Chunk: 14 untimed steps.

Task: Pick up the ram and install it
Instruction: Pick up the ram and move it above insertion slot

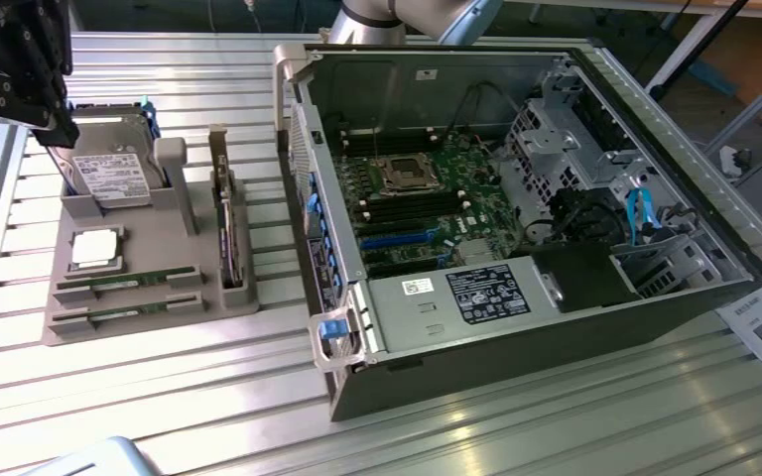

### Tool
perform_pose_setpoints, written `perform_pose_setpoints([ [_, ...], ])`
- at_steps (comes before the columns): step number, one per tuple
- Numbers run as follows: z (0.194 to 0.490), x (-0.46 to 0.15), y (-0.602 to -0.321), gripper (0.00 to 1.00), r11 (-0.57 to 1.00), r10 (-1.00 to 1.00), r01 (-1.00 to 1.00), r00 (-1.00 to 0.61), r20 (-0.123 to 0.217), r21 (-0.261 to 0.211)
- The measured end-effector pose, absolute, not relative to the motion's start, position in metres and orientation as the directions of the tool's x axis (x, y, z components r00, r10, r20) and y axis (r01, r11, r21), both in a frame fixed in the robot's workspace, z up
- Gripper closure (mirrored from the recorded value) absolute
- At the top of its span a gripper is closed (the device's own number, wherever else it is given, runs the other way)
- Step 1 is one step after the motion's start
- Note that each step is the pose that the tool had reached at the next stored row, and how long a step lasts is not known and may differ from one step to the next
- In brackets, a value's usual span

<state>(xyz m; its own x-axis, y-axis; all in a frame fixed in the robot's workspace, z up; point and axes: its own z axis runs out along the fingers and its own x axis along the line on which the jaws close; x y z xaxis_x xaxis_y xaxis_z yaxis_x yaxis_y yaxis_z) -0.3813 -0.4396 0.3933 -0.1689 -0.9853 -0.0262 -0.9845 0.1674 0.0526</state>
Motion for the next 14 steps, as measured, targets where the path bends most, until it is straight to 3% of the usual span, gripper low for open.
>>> perform_pose_setpoints([
  [14,0.3933,-0.3812,-0.4397,0.9,0.094,-0.995,-0.994,-0.095,-0.026,0.053],
])
